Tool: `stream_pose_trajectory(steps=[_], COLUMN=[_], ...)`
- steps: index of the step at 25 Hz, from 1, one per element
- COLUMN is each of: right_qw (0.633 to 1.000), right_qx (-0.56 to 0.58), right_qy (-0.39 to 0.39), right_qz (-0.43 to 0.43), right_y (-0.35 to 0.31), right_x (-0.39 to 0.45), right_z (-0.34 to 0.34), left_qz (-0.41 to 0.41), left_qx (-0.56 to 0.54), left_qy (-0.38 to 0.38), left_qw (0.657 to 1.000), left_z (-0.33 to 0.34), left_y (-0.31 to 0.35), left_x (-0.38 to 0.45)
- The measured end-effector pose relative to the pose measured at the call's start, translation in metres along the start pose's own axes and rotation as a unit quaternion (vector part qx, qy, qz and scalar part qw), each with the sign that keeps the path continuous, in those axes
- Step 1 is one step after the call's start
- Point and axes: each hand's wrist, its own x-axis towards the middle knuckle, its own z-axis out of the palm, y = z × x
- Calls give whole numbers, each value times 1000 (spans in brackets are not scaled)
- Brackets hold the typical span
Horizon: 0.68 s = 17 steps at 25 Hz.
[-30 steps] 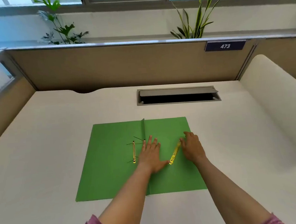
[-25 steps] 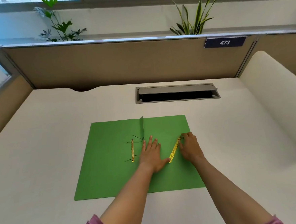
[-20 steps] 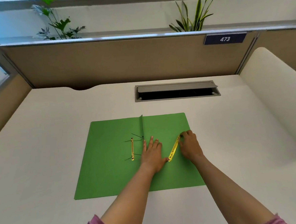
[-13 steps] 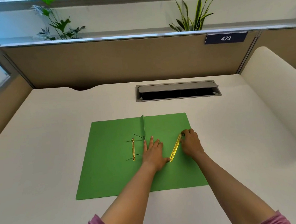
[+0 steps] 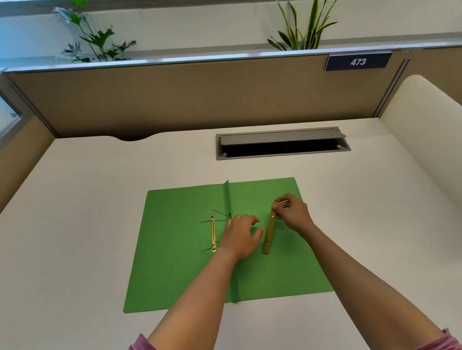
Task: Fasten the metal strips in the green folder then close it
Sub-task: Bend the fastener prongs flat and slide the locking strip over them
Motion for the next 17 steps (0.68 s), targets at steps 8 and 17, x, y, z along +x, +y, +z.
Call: stream_pose_trajectory(steps=[8, 17], right_qw=[989, 991], right_qx=[113, 60], right_qy=[-78, -111], right_qz=[-49, -52], right_y=[-53, -67], right_x=[-3, 3], right_z=[55, 108], left_qz=[-190, -276], left_qx=[-384, -509], left_qy=[21, -16], left_qw=[903, 815], left_z=[-46, -60], left_y=[-44, -79], left_x=[1, -4])
